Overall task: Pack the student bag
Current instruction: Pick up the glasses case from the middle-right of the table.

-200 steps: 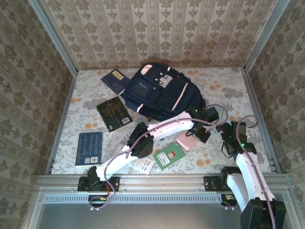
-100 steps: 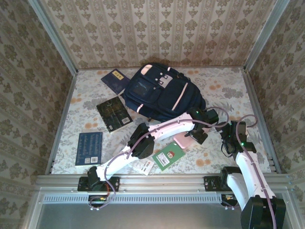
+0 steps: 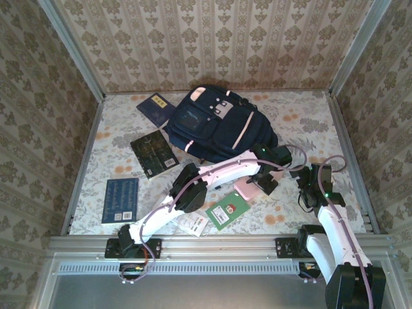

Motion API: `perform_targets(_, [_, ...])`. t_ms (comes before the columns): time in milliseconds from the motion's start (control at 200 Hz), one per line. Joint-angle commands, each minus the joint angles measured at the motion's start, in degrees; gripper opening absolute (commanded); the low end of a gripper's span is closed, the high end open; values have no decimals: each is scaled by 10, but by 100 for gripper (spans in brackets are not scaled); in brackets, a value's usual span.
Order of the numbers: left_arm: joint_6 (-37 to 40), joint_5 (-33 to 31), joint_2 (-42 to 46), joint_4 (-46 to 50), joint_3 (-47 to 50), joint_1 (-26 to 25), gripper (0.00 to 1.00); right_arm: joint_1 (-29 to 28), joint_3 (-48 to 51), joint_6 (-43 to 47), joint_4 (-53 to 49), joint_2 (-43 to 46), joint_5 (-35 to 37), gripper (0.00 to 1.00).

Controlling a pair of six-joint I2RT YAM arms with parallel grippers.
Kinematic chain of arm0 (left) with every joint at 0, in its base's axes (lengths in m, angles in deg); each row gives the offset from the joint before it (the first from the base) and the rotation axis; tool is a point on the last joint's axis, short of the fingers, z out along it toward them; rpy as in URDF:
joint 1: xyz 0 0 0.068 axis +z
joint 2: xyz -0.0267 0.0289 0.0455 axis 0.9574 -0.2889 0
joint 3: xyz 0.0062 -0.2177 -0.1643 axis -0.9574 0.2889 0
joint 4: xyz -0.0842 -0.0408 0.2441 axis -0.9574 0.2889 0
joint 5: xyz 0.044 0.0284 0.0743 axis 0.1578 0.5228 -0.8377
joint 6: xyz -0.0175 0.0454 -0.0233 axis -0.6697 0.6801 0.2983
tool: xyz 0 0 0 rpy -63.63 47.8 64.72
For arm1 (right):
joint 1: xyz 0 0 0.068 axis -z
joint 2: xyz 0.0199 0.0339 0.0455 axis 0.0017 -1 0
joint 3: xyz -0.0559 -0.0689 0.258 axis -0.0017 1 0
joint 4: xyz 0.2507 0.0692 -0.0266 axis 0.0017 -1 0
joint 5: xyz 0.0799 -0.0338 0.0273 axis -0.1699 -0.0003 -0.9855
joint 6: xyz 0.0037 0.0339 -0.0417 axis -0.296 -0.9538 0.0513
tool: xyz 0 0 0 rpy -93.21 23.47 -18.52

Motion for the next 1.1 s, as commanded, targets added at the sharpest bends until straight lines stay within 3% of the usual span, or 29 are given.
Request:
perform_targets(0, [23,37,-6,-2,28,10,100,1,12,-5,11,-2,-9,100])
perform_targets(215, [46,44,-31,-8,36,13,100,2,14,-3,24,-6,-20,100])
perform_targets(355, [68,56,-33,-14,39,13,92,2,10,0,19,-4,-27,100])
perform_targets(530, [111,67,-19,-33,62,12,74,1,1,2,9,11,-32,100])
perform_targets(720, [126,51,13,-45,81,12,73,-1,-3,22,5,19,-53,100])
perform_targets(900, [133,79,58,-84,136,20,74,-1,8,37,41,-1,-126,99])
perform_targets(1095, [128,128,94,-126,189,40,74,1,33,-14,190,-96,-257,95])
